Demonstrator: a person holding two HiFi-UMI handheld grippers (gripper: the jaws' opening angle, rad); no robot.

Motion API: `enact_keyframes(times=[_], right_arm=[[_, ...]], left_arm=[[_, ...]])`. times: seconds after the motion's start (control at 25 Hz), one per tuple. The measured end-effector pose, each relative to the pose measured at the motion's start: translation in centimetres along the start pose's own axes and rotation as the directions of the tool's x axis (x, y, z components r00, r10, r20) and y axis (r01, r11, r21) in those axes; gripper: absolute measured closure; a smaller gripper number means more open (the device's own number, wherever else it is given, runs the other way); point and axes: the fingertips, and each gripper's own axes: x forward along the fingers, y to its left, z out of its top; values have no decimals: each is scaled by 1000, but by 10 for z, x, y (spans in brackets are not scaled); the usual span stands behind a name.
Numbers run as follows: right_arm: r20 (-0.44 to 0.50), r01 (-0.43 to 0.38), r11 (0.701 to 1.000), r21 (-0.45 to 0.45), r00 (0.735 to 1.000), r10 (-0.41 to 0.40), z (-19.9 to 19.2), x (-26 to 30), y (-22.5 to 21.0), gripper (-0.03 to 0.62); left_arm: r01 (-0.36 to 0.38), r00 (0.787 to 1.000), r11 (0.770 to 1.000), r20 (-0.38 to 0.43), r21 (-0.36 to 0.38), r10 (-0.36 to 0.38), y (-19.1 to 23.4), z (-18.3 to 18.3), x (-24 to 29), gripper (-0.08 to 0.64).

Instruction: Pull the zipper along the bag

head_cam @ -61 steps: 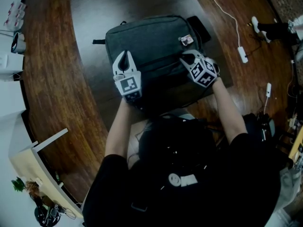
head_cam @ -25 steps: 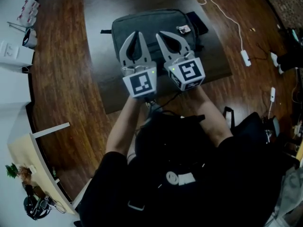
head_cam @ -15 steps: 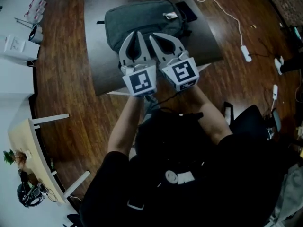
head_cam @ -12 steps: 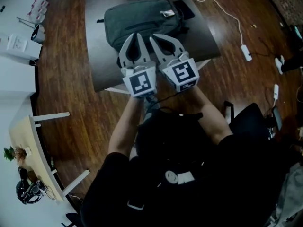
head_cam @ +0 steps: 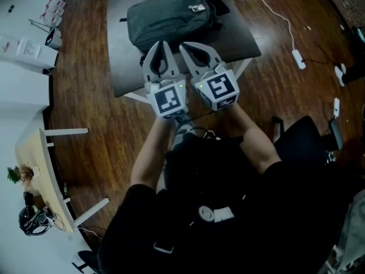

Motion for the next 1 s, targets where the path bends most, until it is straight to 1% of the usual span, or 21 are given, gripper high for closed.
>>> enact_keyframes(times=[0.2, 0.36, 0.52, 0.72, 1.0], right_arm=[[20, 5, 1000, -6, 1000, -5, 11, -14, 14, 581], [6, 14, 1000, -8, 1000, -14, 7, -21, 24, 581], [-5, 30, 999, -24, 1000, -30, 7, -25, 38, 581], [-18, 31, 998, -46, 999, -32, 8, -34, 74, 581], [-32, 38, 996, -76, 999, -40, 20, -50, 130, 581]], left_arm=[[14, 1000, 1000, 4, 4, -14, -5, 7, -17, 554], [36, 999, 999, 11, 3, -36, -9, 9, -31, 554], [50, 999, 999, 9, -13, -50, -5, 9, -44, 554], [45, 999, 999, 18, -27, -45, 13, 16, -75, 554], [37, 999, 998, 31, -55, -36, 41, 34, -127, 554]])
